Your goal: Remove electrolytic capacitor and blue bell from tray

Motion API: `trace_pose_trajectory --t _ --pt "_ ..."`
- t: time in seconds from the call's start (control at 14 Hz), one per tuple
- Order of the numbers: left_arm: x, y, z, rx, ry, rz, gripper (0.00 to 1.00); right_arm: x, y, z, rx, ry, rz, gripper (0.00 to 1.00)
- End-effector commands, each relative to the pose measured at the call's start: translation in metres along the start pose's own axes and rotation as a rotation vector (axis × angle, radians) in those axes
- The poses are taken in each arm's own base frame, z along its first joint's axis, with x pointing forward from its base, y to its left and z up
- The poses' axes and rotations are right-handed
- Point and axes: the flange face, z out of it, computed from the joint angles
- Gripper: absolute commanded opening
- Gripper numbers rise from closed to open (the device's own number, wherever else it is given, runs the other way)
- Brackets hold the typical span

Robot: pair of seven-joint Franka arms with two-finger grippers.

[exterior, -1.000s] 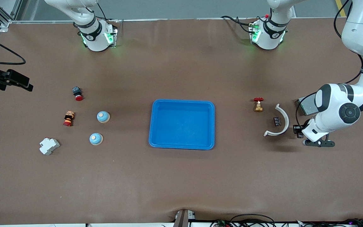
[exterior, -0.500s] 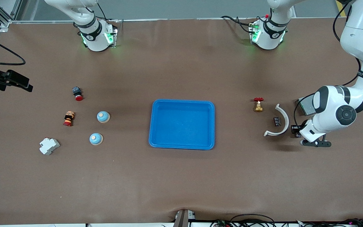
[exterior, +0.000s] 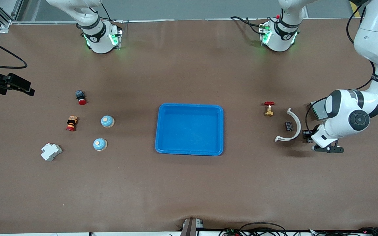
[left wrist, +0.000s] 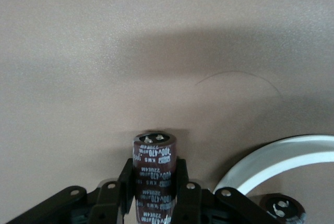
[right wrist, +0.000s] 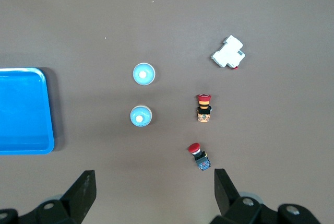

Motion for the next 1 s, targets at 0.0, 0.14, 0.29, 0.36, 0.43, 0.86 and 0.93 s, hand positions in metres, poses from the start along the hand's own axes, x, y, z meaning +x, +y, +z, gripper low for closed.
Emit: trace_pose_trajectory --t 0.0,0.14,0.29,0.36,0.43,0.86,0.93 --pt "0.001 -0.006 -0.008 0.015 0.016 0.008 1.00 -0.010 -0.002 -0.003 0.017 0.014 -0.007 1.00" --pt "0.005 -0.009 -0.024 0.028 0.039 -0.002 1.00 -0.010 -0.002 -0.003 0.017 0.015 -0.007 1.00" --pt "0.002 -0.016 -0.043 0.041 0.011 -0.006 1.00 -0.009 -0.002 -0.002 0.017 0.015 -0.005 1.00" --pt "0.002 -0.018 -0.054 0.047 -0.008 -0.010 1.00 -0.009 -0.002 -0.001 0.017 0.015 -0.005 1.00" --pt "0.000 -0.021 -0.071 0.060 -0.023 -0.015 1.00 -0.009 -0.003 -0.001 0.017 0.017 -0.007 1.00" --pt "-0.023 -0.020 -0.181 0.020 -0.048 -0.115 1.00 -0.008 -0.003 -0.001 0.016 0.017 -0.008 1.00" --pt "-0.025 -0.019 -0.198 0.003 -0.049 -0.132 1.00 -0.008 -0.004 -0.001 0.011 0.019 -0.012 1.00"
